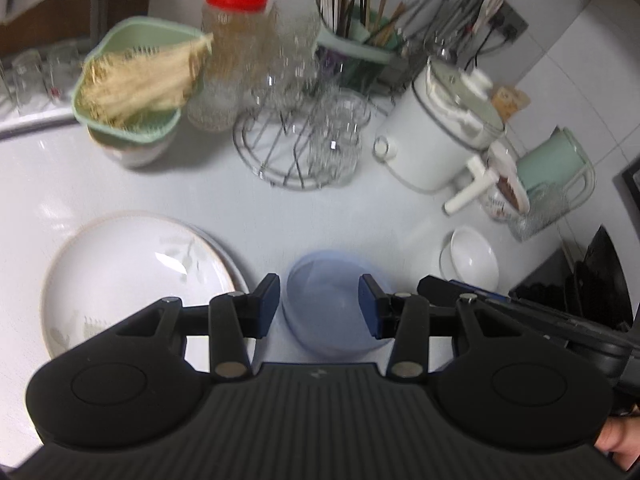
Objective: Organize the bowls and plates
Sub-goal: 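Lower the second bowl into the first light-blue bowl, then open both grippers and pull back from the nested bowls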
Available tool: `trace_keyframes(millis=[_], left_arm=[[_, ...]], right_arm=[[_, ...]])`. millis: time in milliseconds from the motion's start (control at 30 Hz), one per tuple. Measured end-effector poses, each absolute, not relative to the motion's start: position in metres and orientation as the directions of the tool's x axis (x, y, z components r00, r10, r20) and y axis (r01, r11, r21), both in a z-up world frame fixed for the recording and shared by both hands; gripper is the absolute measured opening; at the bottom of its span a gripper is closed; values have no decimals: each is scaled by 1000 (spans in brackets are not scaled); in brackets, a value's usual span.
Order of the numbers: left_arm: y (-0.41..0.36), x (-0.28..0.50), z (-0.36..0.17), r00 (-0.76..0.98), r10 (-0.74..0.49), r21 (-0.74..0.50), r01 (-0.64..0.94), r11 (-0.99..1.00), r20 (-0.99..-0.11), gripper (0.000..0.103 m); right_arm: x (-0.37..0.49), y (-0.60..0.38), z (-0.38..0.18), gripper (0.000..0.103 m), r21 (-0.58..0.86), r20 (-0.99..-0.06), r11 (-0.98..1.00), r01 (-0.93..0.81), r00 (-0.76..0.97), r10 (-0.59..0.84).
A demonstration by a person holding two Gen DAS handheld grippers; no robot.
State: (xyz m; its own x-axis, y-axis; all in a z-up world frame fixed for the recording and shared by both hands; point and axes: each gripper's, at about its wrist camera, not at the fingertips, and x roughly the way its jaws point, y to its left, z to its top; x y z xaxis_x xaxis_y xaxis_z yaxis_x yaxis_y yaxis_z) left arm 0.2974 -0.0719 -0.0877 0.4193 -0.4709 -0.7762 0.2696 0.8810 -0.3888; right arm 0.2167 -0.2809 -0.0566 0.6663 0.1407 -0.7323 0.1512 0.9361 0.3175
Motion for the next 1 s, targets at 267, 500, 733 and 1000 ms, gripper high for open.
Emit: trace_keyframes(millis=[267,500,733,1000], left_arm=[[-79,303,-121,360,-486,-394,301,868,-796,48],[-88,311,-142,331,-471,-393,278,877,-817,41],[-91,308,-153,310,-480,-416,251,874,-821,40],[-92,303,-163,292,-460,-395,256,882,-838,40]], right_arm=[[200,-276,-85,35,334,-773,923,194,616,150],[207,-277,-96,34,339,-772,924,178,613,165],[217,-275,-103,26,327,-775,929,172,612,159],[215,-276,-120,24,338,-791,919,201,589,162]])
